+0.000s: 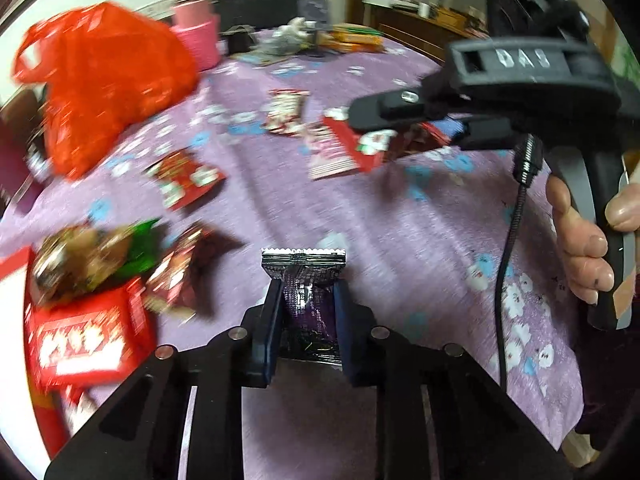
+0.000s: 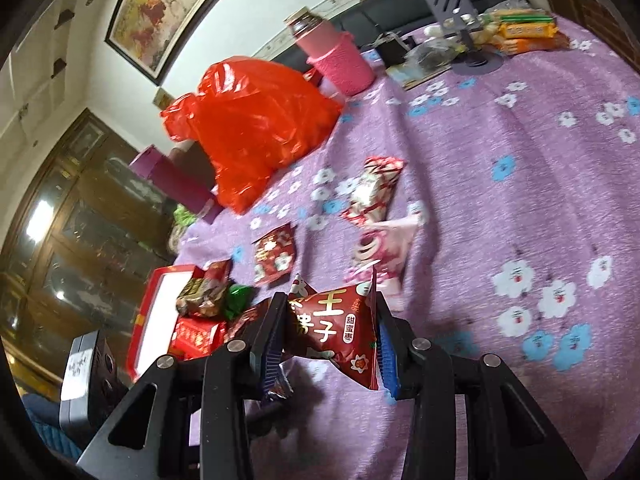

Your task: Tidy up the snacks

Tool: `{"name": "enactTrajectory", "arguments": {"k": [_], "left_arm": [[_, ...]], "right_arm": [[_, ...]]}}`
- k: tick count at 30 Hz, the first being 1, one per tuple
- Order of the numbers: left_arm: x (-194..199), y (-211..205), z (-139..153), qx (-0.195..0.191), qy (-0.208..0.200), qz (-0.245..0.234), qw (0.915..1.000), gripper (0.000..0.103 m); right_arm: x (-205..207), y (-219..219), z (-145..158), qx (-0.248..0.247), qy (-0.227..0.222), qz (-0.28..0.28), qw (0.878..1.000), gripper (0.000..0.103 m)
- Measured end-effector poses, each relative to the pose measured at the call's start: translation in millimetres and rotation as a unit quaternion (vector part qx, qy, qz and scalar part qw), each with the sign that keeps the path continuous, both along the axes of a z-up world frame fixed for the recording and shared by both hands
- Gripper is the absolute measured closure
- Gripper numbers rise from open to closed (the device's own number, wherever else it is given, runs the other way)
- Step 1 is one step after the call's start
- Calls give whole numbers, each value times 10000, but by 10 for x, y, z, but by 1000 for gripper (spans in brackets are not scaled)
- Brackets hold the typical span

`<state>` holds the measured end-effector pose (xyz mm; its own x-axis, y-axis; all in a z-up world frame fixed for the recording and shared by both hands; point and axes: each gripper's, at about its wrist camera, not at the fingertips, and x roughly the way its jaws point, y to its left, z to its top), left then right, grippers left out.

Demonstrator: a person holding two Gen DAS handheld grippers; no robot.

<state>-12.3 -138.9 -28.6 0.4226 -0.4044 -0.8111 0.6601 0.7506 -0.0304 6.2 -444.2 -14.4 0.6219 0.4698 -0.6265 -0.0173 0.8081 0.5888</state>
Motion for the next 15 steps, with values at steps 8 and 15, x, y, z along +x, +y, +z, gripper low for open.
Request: {"name": "enactTrajectory", "arguments": {"k": [8,15], "left_arm": [[-220,933,374,-472,-314,792,9952,81],[-235,1889,652,-404,-905,1882,9771,81]], "right_arm": [[30,340,-54,313,166,442,9984,62],[143,1126,81,405,223,1083,9930,62]]}}
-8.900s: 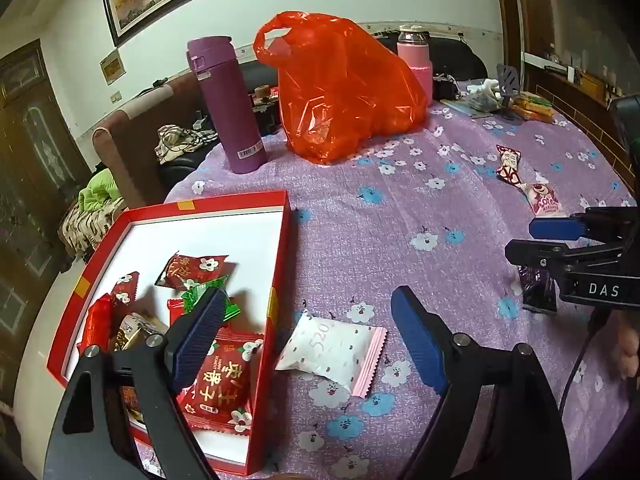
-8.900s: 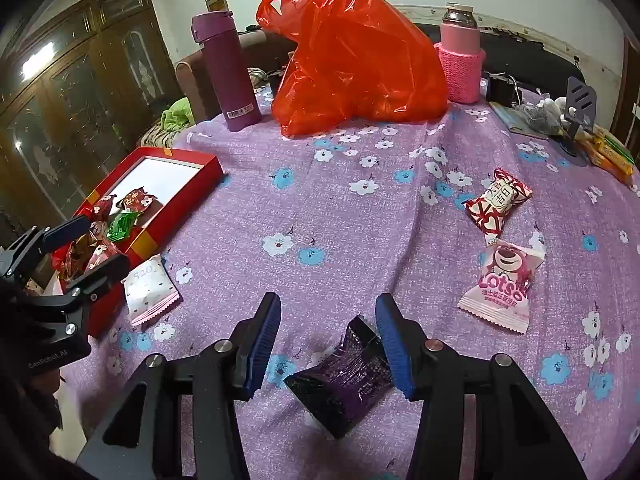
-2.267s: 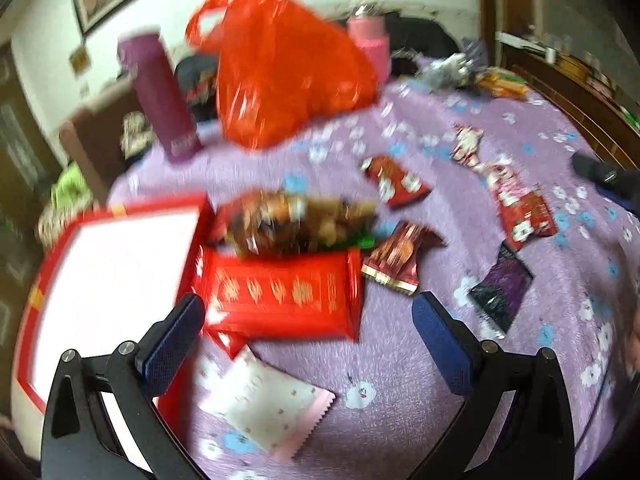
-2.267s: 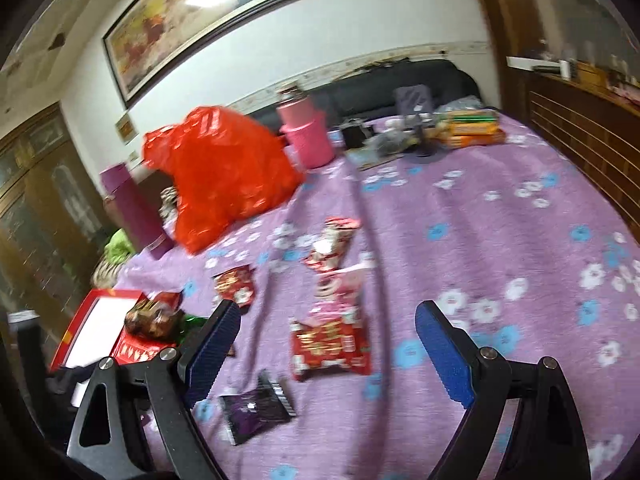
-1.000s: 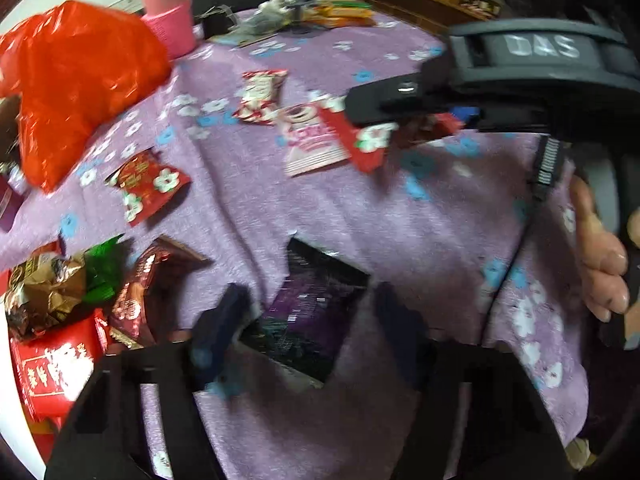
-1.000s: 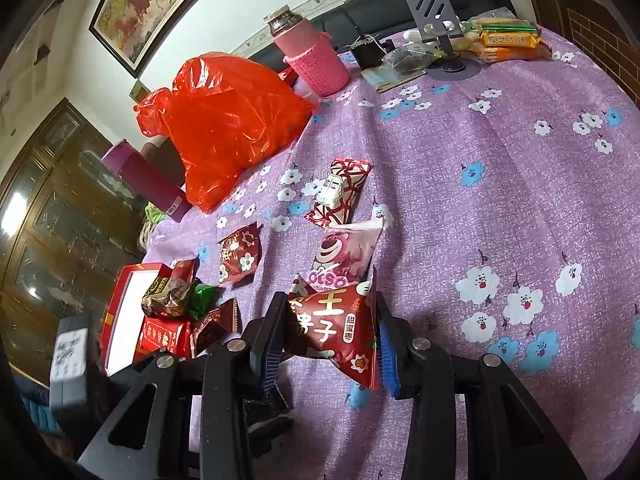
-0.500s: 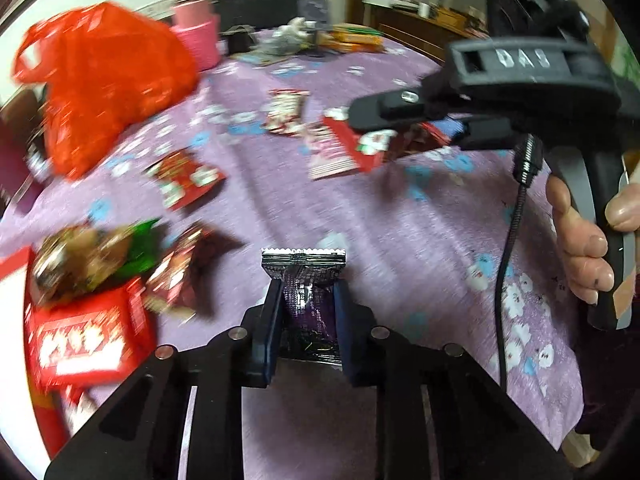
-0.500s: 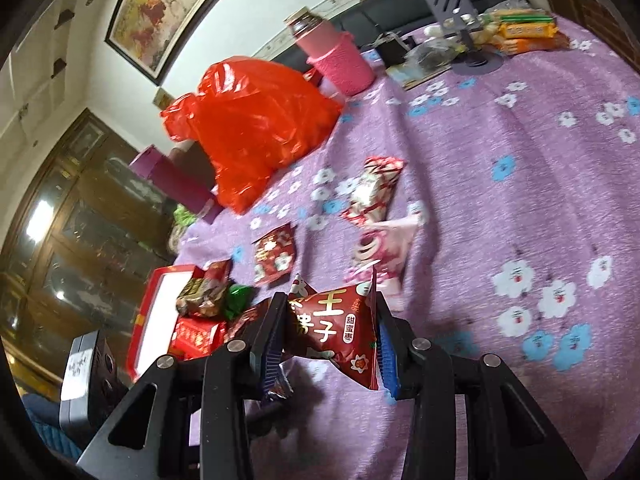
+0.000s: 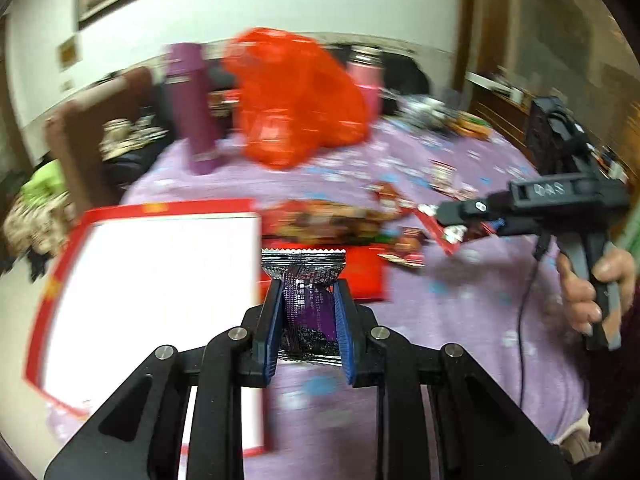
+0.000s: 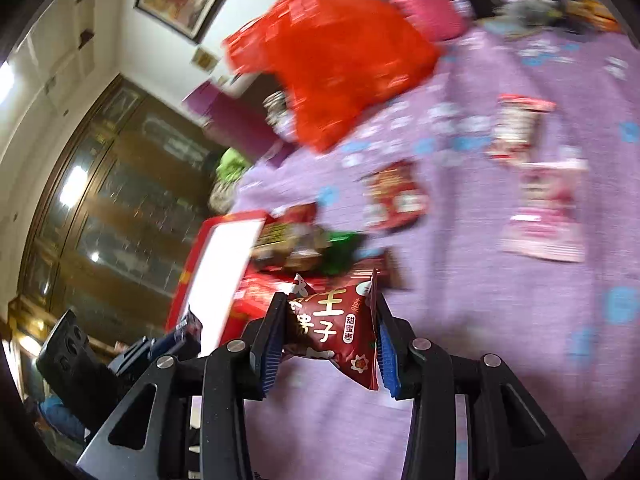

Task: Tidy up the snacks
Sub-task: 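Carry both packets over the empty gift box and open both tools to drop them, then grasp the brown snack bag with the right tool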

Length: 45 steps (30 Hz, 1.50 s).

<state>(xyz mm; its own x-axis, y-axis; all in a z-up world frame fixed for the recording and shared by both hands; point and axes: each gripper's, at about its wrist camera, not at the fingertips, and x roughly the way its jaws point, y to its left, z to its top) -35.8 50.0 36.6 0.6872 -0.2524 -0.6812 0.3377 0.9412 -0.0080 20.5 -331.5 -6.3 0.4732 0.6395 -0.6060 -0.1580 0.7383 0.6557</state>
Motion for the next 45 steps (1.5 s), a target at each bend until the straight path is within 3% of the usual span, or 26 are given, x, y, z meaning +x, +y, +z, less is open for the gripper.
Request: {"name": "enactTrajectory", "arguments": {"k": [5,11,18,19,21,24,27,30,35,39,42,45], "left_arm": [[26,569,-74,347,-143,840,9958,81],[49,1027,-217,285,57,1319,9908,81],[161,1221,-366,615,154,1832,9810,75],[179,1233,-380,668,162,1900,9794,71],[184,1264,-373,683,116,2044,9764,43],[95,1263,-288,523,-115,1935,9796,35],[75,1144,-233,414,-230,1689,9845,27],[88,966,-228,227,-130,1396,9899,27],[40,722,-221,236,-24,1086,9938,27],[6,701,-182,262,-36,1077,9938,27],[7,746,-156,179,-10,1122,9935,27],[13,748,-161,138,37,1103,9938,27]], "right_arm": [[170,887,154,-65,-120,673,9976,62],[255,1890,142,-133,-112,1398,9900,61],[235,2455,26,-272,-68,1711,9849,59],[228,2471,28,-286,-87,1743,9842,58],[219,2450,53,-301,-182,1754,9839,55],[242,2136,211,-403,-584,1341,9884,52],[311,1753,348,-942,-909,678,9891,47],[513,1408,437,-1384,-1037,106,9849,40],[987,1429,306,-2320,-964,-247,9676,43],[1309,1732,16,-2815,-611,26,9576,47],[1266,1909,-209,-3403,-502,345,9383,51],[1100,1907,-291,-3495,-580,574,9334,52]]}}
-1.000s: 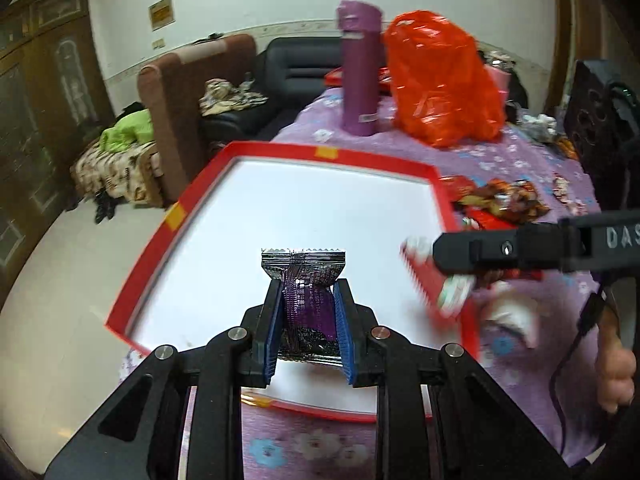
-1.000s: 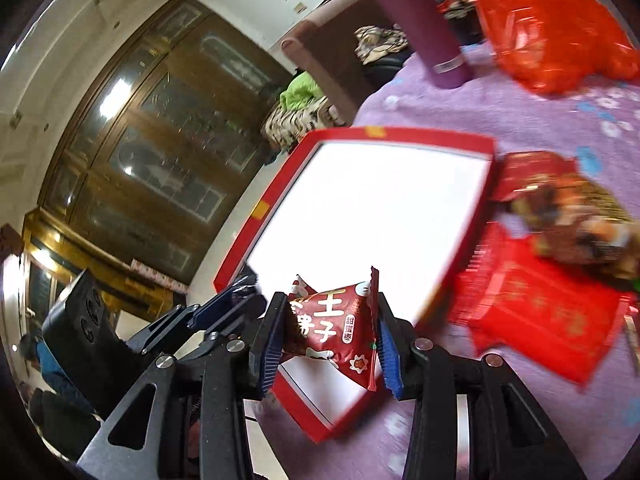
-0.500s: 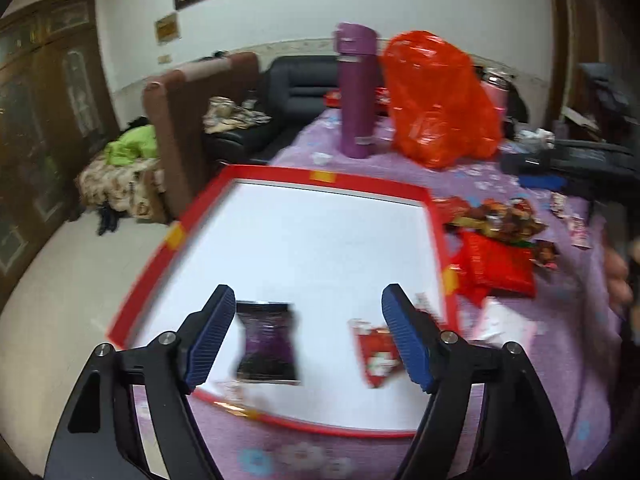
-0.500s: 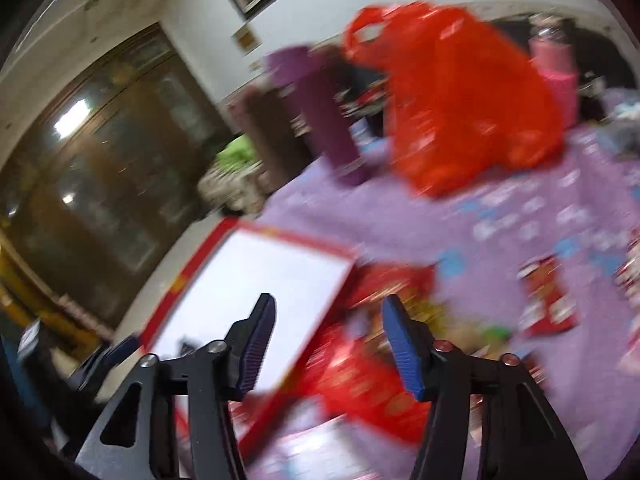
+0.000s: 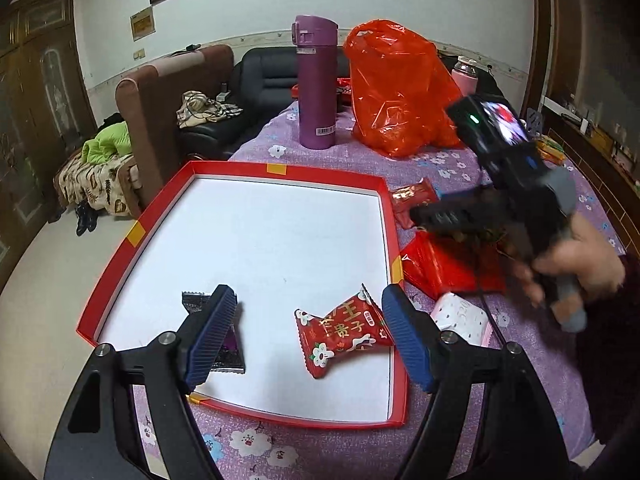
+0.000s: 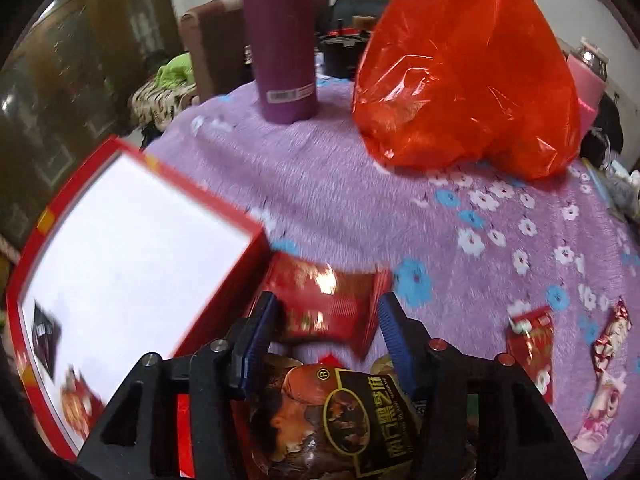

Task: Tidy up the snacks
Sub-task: 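Grasp the brown snack bag with the right tool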

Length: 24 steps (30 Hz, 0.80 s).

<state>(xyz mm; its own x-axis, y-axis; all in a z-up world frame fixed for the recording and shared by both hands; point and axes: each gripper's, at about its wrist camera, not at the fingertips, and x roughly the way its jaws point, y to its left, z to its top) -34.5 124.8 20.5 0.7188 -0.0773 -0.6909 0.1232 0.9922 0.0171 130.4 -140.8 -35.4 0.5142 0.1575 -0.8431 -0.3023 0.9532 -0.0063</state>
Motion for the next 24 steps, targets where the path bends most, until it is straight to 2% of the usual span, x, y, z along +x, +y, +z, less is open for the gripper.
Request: {"name": "enactTrajectory", "arguments": {"k": [4,6,9,12,15,17,22,24], "left_arm": [[-11,-97,-34,-74,65,-202,9997,27],[-38,-212,-63,-63,130,-435,9989,27],[-104,-435,-105,34,225,-923,9955,27],[-208,-659,-138,185,298,-1425,9892,27],[-319,-859,-198,345,411,-1803,9822,27],[-361,-945,-248,400,488,-1925,9793,27],[-349,-1041,-270,462,557,-1951,9781,27],[-325,-1058,-224,515,500,-1917,9788,27]], "right_arm": [[-324,-161,-20,-244,150,248,9993,61],[-502,-344,-52,-353,337,262,9985,68],[-713,-637,-30,-253,337,227,9989,68],[-947,-1160,184,552,100,-58,9984,65],[-1168,-1564,375,890,-149,-354,9953,61],[-1303,-1699,442,969,-178,-359,9945,57],[-1550,-1815,372,1245,210,-348,9914,54],[-1615,-1806,326,1430,292,-373,9886,48]]}}
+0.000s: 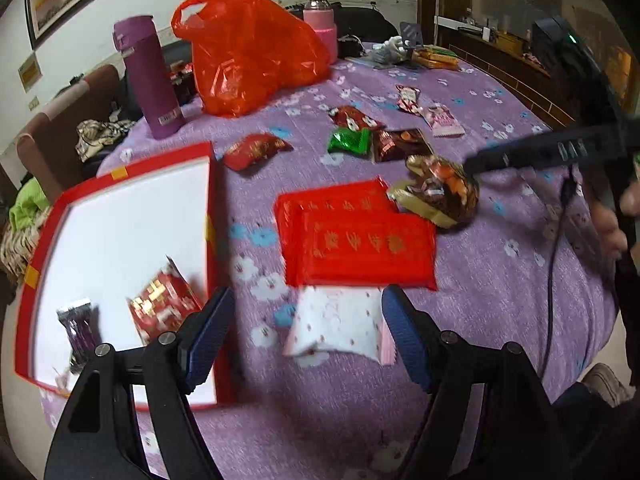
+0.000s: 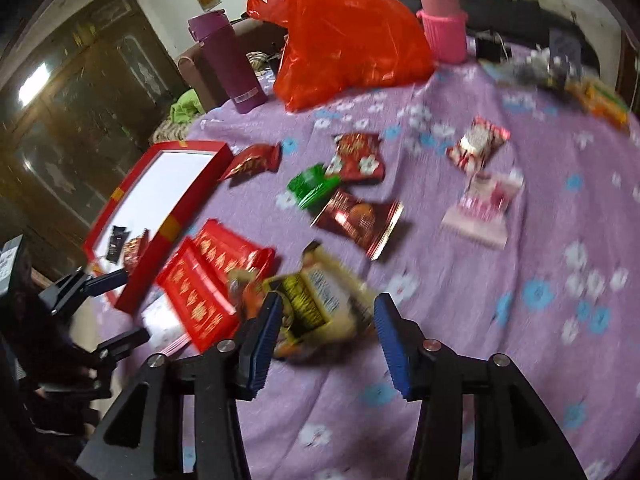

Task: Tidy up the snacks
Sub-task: 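Grasp the brown snack bag with the right tool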

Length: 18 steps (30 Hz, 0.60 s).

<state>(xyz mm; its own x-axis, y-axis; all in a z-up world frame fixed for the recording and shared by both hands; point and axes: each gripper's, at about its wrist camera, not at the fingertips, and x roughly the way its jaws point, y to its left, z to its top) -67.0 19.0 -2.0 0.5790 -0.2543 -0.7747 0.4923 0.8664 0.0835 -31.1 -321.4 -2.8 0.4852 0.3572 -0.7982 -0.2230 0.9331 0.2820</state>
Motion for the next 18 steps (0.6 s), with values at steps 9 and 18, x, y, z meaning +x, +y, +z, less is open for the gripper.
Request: {"name": "enactTrajectory", "arguments": {"k": [9,18], "left_arm": [[92,-7,44,64,-44,75,9999,27],[221,-167,3,333,-39,-39,9994,27]], "right_arm": [[19,238,-117,-70,61,-310,9995,30],[205,329,-273,65,197,-584,9981,58]]}}
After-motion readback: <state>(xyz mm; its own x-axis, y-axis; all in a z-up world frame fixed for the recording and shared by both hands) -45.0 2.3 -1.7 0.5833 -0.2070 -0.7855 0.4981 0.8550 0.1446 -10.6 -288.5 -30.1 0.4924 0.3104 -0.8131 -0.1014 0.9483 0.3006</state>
